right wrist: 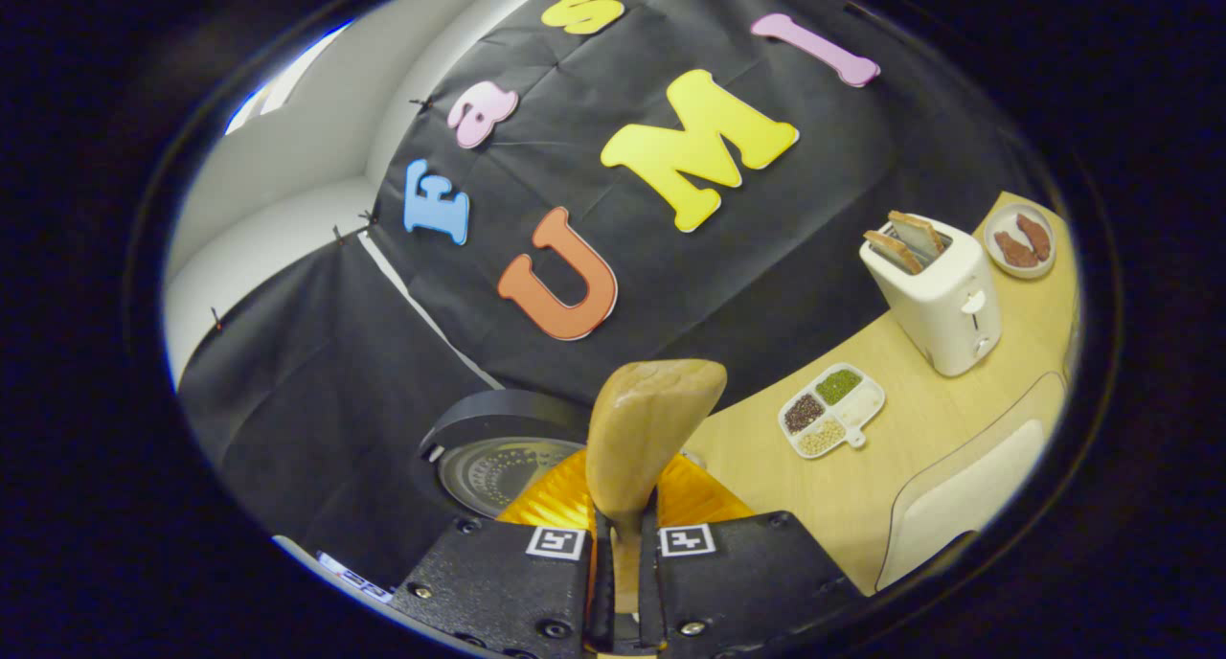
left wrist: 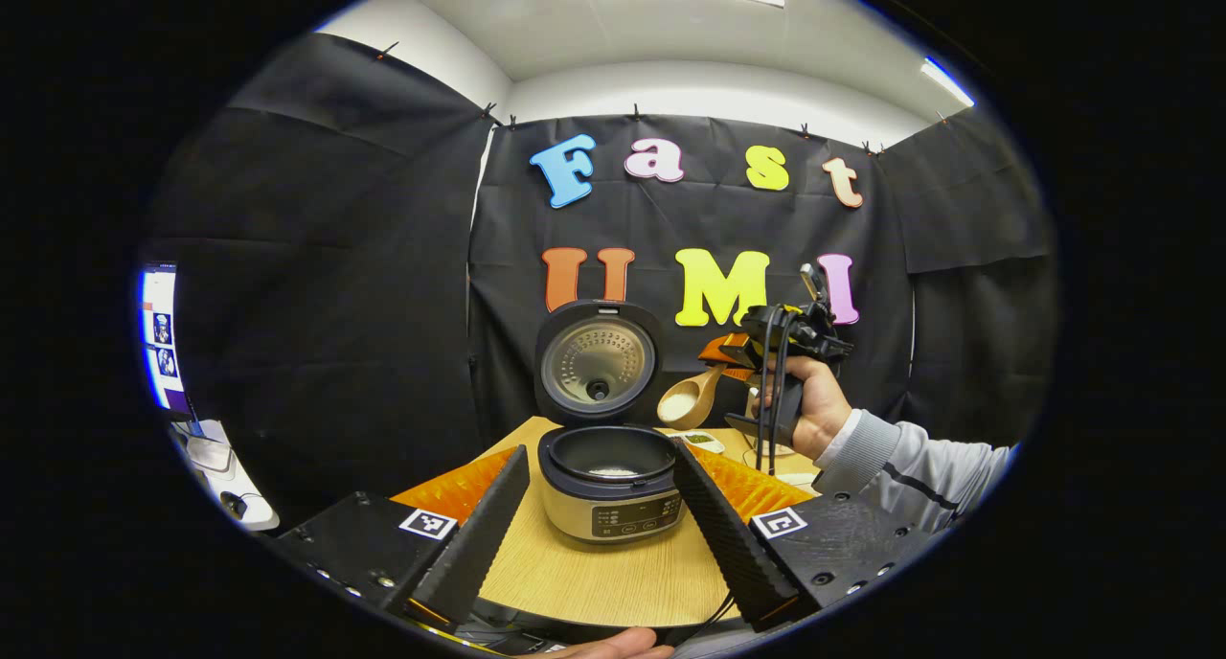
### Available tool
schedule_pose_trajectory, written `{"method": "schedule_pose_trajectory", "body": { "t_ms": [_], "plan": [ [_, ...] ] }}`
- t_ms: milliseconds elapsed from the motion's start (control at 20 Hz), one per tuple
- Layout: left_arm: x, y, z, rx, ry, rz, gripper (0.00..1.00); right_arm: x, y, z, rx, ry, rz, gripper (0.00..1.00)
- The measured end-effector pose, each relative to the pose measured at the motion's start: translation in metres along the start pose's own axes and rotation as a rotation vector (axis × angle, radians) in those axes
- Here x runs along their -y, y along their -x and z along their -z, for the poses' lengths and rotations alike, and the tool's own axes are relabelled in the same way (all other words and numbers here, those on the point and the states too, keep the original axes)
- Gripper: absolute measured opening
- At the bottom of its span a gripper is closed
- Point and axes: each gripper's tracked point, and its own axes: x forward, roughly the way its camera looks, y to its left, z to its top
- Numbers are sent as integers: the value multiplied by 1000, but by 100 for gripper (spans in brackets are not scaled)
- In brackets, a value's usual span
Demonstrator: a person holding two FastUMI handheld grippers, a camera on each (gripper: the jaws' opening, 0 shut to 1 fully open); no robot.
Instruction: Close the left gripper, press the button to open the rice cooker; take a wooden spoon from the chopstick holder with the right hand, scoop a spoonful of rice and pour it into the rice cooker, then put the wooden spoon back into the chopstick holder.
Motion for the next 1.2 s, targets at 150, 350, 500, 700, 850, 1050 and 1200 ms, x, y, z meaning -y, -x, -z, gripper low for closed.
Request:
{"method": "schedule_pose_trajectory", "body": {
  "t_ms": [150,350,500,700,850,1050,1200],
  "plan": [
    [-6,1,2,-5,-5,-15,96,-7,-13,13,-9,123,22,15],
    [-9,4,5,-15,-17,-13,96,-17,-21,31,-38,248,36,15],
    [-15,3,3,-15,-27,-23,96,-28,-26,37,-37,342,31,15],
    [-16,7,6,-19,-22,-24,96,-41,-28,45,-34,485,36,15],
    [-17,8,7,-23,-25,-30,96,-51,-29,47,-29,596,38,15],
    [-16,15,3,-11,-34,-29,96,-64,-26,40,1,738,45,15],
    [-16,14,2,-8,-42,-28,96,-78,-25,39,14,866,24,15]
  ]
}}
